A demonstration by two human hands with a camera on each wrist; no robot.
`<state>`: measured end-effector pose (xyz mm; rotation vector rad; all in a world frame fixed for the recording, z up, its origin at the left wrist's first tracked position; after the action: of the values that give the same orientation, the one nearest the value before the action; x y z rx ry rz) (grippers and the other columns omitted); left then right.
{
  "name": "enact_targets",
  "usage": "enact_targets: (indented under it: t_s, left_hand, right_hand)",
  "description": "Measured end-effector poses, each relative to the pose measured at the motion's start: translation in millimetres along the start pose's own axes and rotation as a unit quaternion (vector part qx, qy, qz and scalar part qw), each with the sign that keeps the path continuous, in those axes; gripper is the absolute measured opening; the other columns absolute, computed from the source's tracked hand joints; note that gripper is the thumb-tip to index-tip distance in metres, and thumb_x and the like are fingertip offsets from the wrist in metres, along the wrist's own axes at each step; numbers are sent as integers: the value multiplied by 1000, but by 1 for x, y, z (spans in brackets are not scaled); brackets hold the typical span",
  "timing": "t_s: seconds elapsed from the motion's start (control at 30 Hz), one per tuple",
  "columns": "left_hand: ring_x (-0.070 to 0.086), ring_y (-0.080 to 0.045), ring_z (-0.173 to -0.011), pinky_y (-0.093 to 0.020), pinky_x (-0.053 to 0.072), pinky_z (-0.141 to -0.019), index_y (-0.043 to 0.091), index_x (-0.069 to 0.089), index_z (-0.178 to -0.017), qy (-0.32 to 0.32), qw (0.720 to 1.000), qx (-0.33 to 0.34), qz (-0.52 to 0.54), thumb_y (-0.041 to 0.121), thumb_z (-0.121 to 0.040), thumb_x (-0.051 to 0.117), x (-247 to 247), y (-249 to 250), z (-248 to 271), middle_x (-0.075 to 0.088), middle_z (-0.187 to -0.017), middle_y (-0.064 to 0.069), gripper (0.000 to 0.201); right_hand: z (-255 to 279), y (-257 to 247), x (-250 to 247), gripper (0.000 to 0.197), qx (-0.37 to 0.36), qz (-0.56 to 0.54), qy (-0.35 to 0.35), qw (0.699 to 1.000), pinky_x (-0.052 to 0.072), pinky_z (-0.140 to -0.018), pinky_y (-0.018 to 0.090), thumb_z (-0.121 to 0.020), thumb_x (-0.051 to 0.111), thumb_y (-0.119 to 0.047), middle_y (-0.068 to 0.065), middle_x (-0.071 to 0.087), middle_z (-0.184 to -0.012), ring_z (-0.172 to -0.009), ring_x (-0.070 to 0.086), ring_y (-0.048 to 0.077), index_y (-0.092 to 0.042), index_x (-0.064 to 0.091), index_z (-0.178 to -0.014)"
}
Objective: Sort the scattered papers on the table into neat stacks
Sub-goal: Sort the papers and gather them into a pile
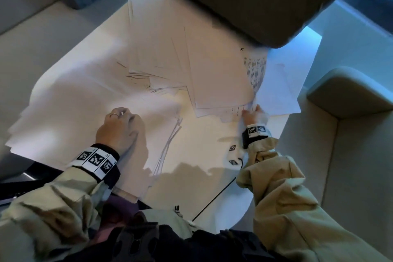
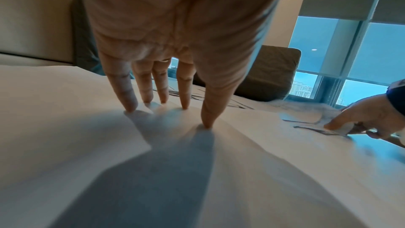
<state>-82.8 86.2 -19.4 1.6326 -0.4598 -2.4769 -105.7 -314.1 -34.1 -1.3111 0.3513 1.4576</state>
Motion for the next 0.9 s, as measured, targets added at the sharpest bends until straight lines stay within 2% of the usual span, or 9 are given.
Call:
enact_targets:
  t_s: [0.1,0.27,0.37,0.5,0.57,0.63,0.77,0.83,0.9]
  left_hand:
    - [36,-25,-126,-42,46,-91,19,50,-127,-4,1000,-6,5,30,-86,59,1,2,2,33,-140,0,44]
    - [44,-23,-121,-40,43,-96,19,56,-124,0,998,6,63,32,-89,56,-1,9,2,42,-136,1,37]
    - [54,-21,-111,-36,43,-97,17,60,-119,22,987,46,153,31,-91,55,-4,31,0,53,-126,-3,31]
    - [60,-20,-100,-30,45,-89,11,63,-111,26,964,94,246,43,-97,42,-12,71,4,63,-113,-7,41]
    - [64,-18,-97,-35,46,-95,13,61,-112,-5,940,74,332,59,-92,31,-12,84,4,66,-109,-4,59]
    - [66,-17,-96,-42,48,-96,16,51,-125,-27,912,30,409,63,-89,36,-8,91,0,66,-111,-1,61]
    - [58,-18,-101,-29,44,-92,15,20,-146,-25,921,-7,389,28,-90,61,-3,97,-6,58,-108,2,71]
    - [58,-21,-98,-25,42,-87,20,25,-145,-16,932,3,361,13,-88,61,-3,91,-8,57,-108,0,68]
    - [58,-23,-105,-27,43,-92,22,46,-134,-1,950,11,312,10,-88,60,-4,81,-11,59,-118,-4,50]
  right_hand:
    - [24,-8,-7,28,-50,-111,104,987,42,-91,32,-96,43,-7,20,59,-120,-114,54,33,1,54,-120]
    - [74,-16,-20,53,-255,-230,248,906,37,-90,8,-78,39,13,6,62,-114,-102,54,5,-4,58,-125]
    - [100,-20,-21,52,-362,-236,248,867,46,-77,16,-69,43,14,5,65,-94,-86,54,1,-1,64,-114]
    - [129,-14,-2,41,-484,-224,171,829,48,-97,36,-76,47,9,11,68,-111,-110,61,19,0,67,-111]
    - [142,-12,13,37,-523,-200,124,819,46,-99,43,-78,47,5,10,69,-111,-109,63,22,-1,69,-108]
    - [153,-9,26,29,-552,-180,78,810,46,-99,43,-82,58,6,9,71,-109,-105,65,21,-3,71,-106]
    - [172,-9,31,28,-564,-161,-65,808,45,-99,42,-80,66,-15,3,70,-109,-103,62,13,-9,70,-107]
    - [172,-16,22,36,-548,-144,-113,816,44,-102,39,-79,68,-32,-3,69,-111,-101,64,11,-14,67,-110]
    - [157,-23,9,44,-487,-153,-167,844,49,-95,29,-81,67,-41,-8,69,-108,-95,66,5,-18,63,-118]
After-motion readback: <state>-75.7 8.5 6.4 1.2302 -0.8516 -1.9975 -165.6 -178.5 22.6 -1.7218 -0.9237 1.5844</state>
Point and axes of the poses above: each hand's wrist, its own z-axis away from the middle knuckle, its own x-axis out of the palm, y = z × x, the point moved 2 cm from there along -z, towards the middle knuckle
